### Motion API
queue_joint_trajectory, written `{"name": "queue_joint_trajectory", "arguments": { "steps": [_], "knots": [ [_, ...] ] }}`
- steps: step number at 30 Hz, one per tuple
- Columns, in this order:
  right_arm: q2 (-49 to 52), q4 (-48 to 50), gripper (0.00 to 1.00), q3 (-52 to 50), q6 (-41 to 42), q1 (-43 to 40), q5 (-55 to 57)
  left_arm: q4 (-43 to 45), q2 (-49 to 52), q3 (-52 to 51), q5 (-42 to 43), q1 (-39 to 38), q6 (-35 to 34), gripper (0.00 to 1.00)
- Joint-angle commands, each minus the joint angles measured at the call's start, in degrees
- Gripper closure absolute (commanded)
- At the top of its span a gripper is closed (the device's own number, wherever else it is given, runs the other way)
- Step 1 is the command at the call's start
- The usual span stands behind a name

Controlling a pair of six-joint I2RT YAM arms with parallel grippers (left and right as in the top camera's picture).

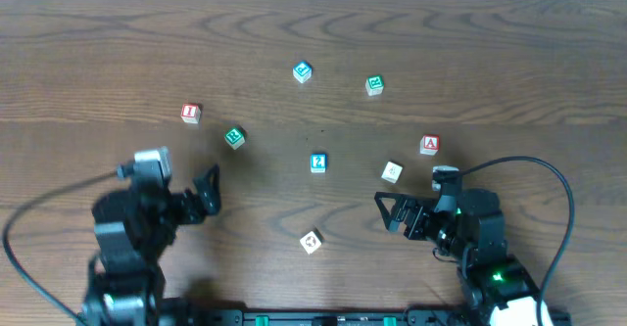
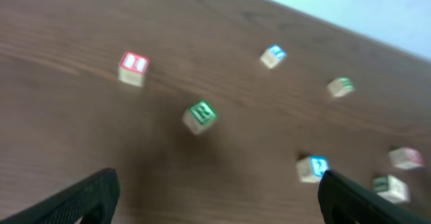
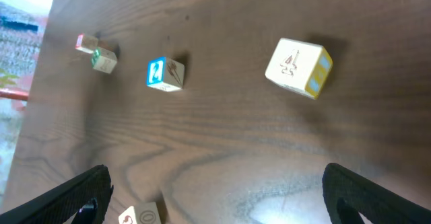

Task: Spell out Ai2
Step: 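Reach the left gripper to the red 'I' block and grasp it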

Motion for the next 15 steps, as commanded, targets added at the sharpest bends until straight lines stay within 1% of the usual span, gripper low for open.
{"name": "queue_joint_trajectory", "arguments": {
  "steps": [1,4,6,9,11,15],
  "knots": [
    [-0.13,0.83,0.01,1.31,-3.39,-0.35,1.05,-5.27,10.23,10.43,-7.65,0.35,8.33,0.05],
    [-0.13,1.18,0.01,1.31,-5.51,-0.35,2.58,-9.84,21.33,19.17,-11.04,0.35,12.20,0.04],
    [-0.13,1.18,0.01,1.31,-6.75,-0.35,3.76,-11.85,27.89,23.47,-11.54,0.33,14.86,0.05],
    [-0.13,1.29,0.01,1.31,-10.25,-0.37,4.04,-15.43,40.30,30.71,-12.52,0.31,18.82,0.05],
    [-0.13,1.27,0.01,1.31,-11.08,-0.37,4.04,-18.38,48.37,35.71,-12.52,0.31,20.28,0.04],
    [-0.13,1.27,0.01,1.31,-11.43,-0.37,4.07,-22.29,60.48,43.65,-12.52,-0.04,21.84,0.05]
  ]
}}
